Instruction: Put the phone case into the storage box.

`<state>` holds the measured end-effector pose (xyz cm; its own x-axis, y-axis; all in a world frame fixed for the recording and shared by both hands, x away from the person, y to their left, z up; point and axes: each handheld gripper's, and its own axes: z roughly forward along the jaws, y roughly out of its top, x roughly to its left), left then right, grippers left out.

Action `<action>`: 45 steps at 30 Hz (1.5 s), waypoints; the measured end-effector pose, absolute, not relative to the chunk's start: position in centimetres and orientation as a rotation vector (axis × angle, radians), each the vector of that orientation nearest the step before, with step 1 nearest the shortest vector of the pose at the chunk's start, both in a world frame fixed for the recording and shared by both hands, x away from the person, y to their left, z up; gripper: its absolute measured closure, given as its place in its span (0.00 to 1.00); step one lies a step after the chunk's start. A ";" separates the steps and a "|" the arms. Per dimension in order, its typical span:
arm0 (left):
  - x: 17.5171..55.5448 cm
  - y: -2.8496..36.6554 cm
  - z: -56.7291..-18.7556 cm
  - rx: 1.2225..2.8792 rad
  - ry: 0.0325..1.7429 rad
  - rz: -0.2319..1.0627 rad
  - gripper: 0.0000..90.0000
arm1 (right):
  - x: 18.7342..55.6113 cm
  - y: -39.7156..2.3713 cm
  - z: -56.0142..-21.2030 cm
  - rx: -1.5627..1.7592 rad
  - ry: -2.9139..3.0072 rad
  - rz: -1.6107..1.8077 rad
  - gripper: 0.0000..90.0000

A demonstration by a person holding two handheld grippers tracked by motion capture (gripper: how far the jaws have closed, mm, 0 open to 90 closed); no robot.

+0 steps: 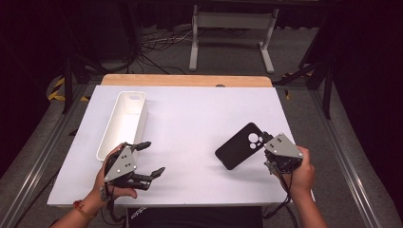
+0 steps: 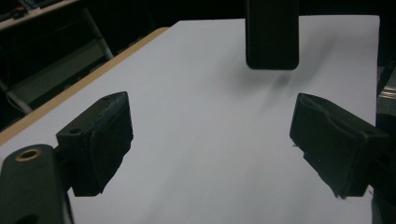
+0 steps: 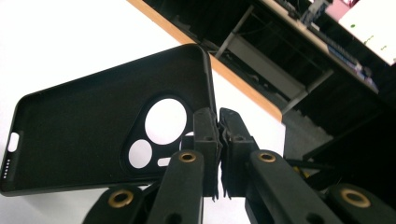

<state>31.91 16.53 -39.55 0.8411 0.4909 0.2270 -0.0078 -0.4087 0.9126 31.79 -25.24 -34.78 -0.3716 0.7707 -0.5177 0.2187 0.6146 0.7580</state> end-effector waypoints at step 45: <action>38.4 9.4 -35.6 1.953 0.358 0.373 0.66 | 31.4 -12.4 -35.0 0.028 1.938 0.696 0.97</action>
<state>38.36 9.43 -35.64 0.9060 0.4121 0.0964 0.0795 -0.3895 0.9176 31.45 -12.37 -34.98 -0.4693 0.3172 -0.8241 -0.2792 0.8321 0.4792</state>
